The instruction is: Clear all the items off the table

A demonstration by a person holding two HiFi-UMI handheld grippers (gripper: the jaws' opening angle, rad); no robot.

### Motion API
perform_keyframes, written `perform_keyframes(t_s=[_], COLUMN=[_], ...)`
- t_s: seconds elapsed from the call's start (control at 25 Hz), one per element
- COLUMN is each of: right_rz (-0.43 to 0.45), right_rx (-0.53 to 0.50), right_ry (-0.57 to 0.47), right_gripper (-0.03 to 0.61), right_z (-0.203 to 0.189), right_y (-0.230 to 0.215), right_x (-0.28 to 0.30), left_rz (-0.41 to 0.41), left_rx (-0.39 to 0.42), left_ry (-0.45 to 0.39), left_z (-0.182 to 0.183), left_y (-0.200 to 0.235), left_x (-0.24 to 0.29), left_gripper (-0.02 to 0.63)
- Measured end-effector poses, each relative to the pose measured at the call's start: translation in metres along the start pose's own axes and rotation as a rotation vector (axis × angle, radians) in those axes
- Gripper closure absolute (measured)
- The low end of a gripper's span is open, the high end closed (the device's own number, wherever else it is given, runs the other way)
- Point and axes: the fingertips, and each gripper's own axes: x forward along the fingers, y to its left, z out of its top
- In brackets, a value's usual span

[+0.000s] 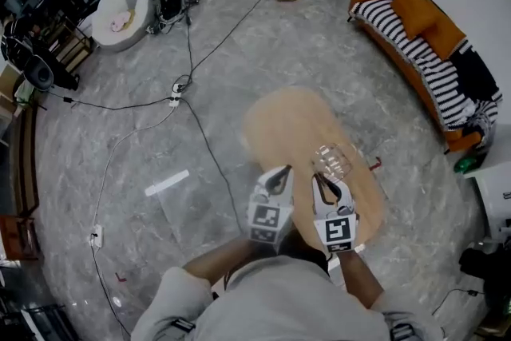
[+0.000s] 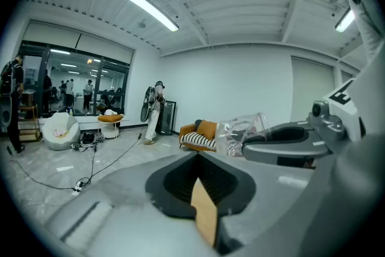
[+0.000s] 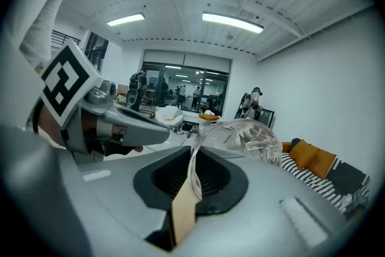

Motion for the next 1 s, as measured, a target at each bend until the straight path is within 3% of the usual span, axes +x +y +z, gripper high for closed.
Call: perform_keyframes(t_s=[0.44, 1.0], right_rz=[-0.019, -0.013], right_rx=[-0.025, -0.045], right_ry=[-0.092, -0.129], right_gripper=[0.545, 0.546], right_z=[0.039, 0.050], right_y=[0.013, 0.021], right_x=[-0.015, -0.021], left_rz=[0.003, 0.007], left_rx=[0.021, 0.047], left_ry=[-0.077, -0.118], left_z=[0.031, 0.041], left_y=[0.013, 0.010], left_x=[-0.020, -0.028], left_gripper=[0.594, 0.594])
